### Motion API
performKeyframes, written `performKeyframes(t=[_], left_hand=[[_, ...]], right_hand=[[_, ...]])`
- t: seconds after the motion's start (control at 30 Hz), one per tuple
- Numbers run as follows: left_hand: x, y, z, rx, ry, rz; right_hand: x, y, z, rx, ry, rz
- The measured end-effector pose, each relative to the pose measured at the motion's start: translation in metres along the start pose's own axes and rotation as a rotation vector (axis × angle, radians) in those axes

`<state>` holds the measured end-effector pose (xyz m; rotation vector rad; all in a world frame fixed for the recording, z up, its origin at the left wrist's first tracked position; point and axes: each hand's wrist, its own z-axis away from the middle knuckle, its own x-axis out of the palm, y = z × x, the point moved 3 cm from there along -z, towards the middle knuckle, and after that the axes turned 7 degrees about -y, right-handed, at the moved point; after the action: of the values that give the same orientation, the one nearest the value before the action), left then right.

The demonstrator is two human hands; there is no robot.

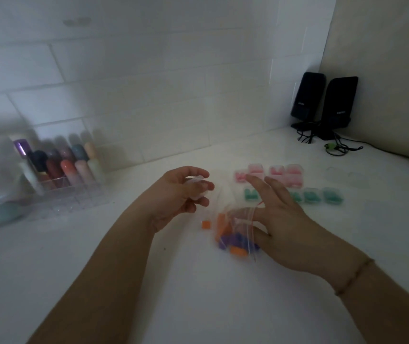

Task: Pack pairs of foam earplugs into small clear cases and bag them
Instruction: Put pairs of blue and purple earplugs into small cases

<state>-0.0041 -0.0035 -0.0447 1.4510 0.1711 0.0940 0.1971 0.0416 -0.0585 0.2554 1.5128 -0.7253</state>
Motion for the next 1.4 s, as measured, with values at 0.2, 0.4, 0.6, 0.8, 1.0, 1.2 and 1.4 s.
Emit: performKeyframes(t=[0.2,0.4,0.6,0.8,1.0,1.2,1.4], left_hand=[[-0.002,-0.002,-0.003,-0.008,0.127,-0.218],[-0.002,-0.009,-0.007,-0.104,0.142,-0.347],[-0.004,-0.006,-0.002,-0.168,0.005,-0.363],[-0.004,-0.007,-0.001,-0.148,-0.069,-0.404],[-0.018,-0.012,-0.005,-0.165,0.007,-0.483],[-0.022,-0.006,-0.005,-0.101,0.141,-0.393],[-0.019,0.002,-0.003,0.049,0.015,0.157]], right_hand=[[0.009,-0.003,-0.012,-0.052,0.167,-0.074],[0.013,-0.005,-0.015,-0.067,0.209,-0.131],[0.009,0.0,-0.013,-0.016,0.212,-0.072],[0.002,0.004,-0.009,0.021,0.114,0.006],[-0.013,0.012,0.001,0.061,0.125,0.013],[-0.022,0.007,0.013,-0.011,0.062,-0.049],[-0.017,0.005,0.01,0.007,0.024,-0.021]])
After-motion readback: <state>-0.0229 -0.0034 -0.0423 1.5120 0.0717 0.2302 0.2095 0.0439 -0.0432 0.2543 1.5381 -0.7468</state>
